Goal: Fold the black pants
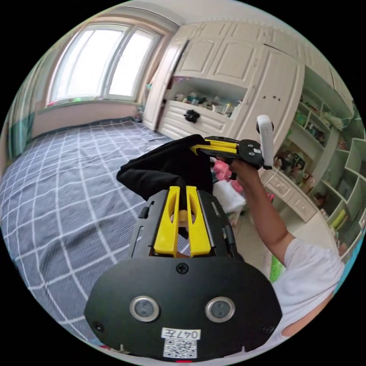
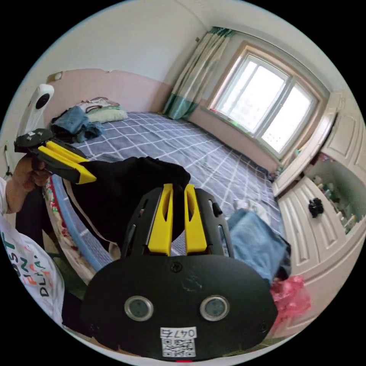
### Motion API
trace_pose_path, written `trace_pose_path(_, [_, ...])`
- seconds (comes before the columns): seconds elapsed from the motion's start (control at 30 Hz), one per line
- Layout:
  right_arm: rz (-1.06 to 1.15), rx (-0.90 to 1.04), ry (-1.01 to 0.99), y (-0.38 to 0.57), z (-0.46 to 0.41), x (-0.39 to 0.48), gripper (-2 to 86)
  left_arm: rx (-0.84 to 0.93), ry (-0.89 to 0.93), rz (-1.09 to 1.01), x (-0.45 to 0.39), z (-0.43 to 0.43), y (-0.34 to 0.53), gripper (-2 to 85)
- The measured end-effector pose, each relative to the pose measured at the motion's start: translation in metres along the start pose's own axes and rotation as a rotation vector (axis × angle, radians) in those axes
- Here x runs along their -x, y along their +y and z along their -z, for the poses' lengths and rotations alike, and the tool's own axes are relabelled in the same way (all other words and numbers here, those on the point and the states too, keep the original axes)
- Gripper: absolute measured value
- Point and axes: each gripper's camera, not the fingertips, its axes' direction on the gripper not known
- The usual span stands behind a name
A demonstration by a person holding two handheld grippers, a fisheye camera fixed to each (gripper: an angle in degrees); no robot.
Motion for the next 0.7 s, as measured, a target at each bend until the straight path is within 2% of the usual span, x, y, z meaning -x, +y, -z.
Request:
trace_pose_path(0.07, [-0.015, 0.054, 0.076, 0.006, 0.006, -0.055, 1.3, -0.028, 0.097, -0.009, -0.018, -0.044, -0.058, 0.3])
trace_pose_path(0.2, [-0.094, 0.17, 0.147, 0.035, -0.009, -0.177, 1.7, -0.042, 0.135, 0.011, -0.037, -0.123, -0.132, 1.0])
trace_pose_path(0.3, [-0.185, 0.229, 0.119, 0.073, -0.051, -0.246, 3.2, 0.028, 0.157, 0.097, -0.033, -0.206, -0.166, 2.4])
trace_pose_path(0.37, [-0.258, 0.306, 0.072, 0.106, -0.088, -0.276, 5.3, 0.138, 0.12, 0.18, -0.021, -0.276, -0.168, 4.5])
trace_pose_path(0.43, [-0.411, 0.345, 0.037, 0.157, -0.125, -0.298, 7.5, 0.203, 0.088, 0.183, -0.011, -0.313, -0.16, 6.7])
trace_pose_path(0.47, [-0.447, 0.33, 0.029, 0.169, -0.129, -0.301, 8.1, 0.207, 0.067, 0.161, -0.006, -0.323, -0.155, 8.2])
trace_pose_path(0.6, [-0.58, 0.016, 0.029, 0.225, -0.084, -0.308, 12.0, 0.152, -0.046, 0.082, 0.007, -0.308, -0.157, 11.4])
trace_pose_path(0.63, [-0.573, -0.061, -0.007, 0.236, -0.061, -0.301, 12.2, 0.139, -0.078, 0.056, 0.01, -0.297, -0.163, 10.9])
trace_pose_path(0.7, [-0.511, -0.093, -0.108, 0.249, -0.037, -0.28, 12.5, 0.117, -0.095, 0.001, 0.011, -0.284, -0.175, 9.1])
